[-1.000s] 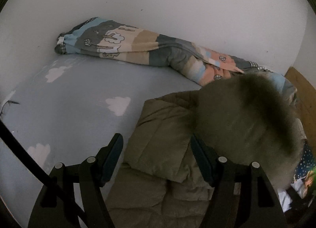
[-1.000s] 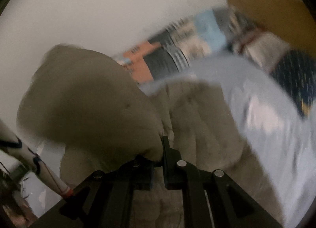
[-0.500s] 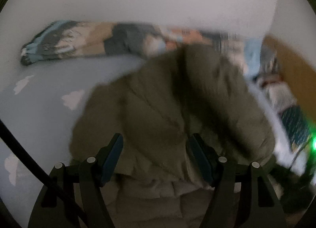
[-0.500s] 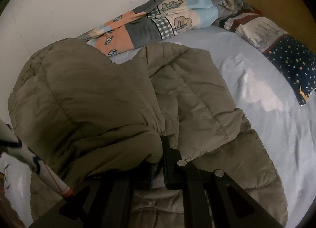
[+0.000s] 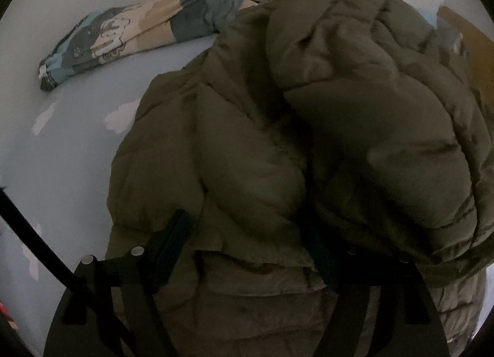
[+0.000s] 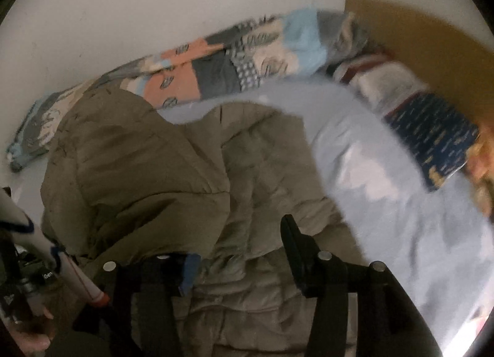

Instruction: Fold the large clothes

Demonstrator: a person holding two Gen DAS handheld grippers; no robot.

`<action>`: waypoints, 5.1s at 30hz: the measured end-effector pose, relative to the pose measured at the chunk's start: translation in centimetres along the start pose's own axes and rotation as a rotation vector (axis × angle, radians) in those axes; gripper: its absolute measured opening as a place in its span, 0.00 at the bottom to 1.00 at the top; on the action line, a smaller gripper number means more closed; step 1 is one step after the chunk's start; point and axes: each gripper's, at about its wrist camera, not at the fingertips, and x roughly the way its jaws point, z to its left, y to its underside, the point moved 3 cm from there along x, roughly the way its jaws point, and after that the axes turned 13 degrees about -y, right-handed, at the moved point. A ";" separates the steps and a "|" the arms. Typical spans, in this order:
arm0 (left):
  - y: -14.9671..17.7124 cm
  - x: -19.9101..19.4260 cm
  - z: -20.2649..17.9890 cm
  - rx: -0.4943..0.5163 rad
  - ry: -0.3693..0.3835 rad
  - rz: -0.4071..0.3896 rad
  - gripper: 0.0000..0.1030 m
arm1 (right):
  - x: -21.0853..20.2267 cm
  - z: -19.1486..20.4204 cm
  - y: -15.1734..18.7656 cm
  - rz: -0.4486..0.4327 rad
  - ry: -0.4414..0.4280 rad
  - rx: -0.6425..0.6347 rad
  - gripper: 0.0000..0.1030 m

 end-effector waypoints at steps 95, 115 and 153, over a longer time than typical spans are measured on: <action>-0.5 -1.0 -2.1 0.052 0.004 -0.073 0.77 | 8.9 3.7 1.4 0.183 -0.271 0.118 0.49; 1.0 -9.0 3.2 -0.016 0.021 -0.184 0.77 | 0.8 1.2 0.7 0.085 -0.273 0.129 0.52; 23.6 -9.9 14.8 -0.096 -0.046 0.045 0.77 | -16.6 -9.6 22.2 0.001 -0.137 0.099 0.59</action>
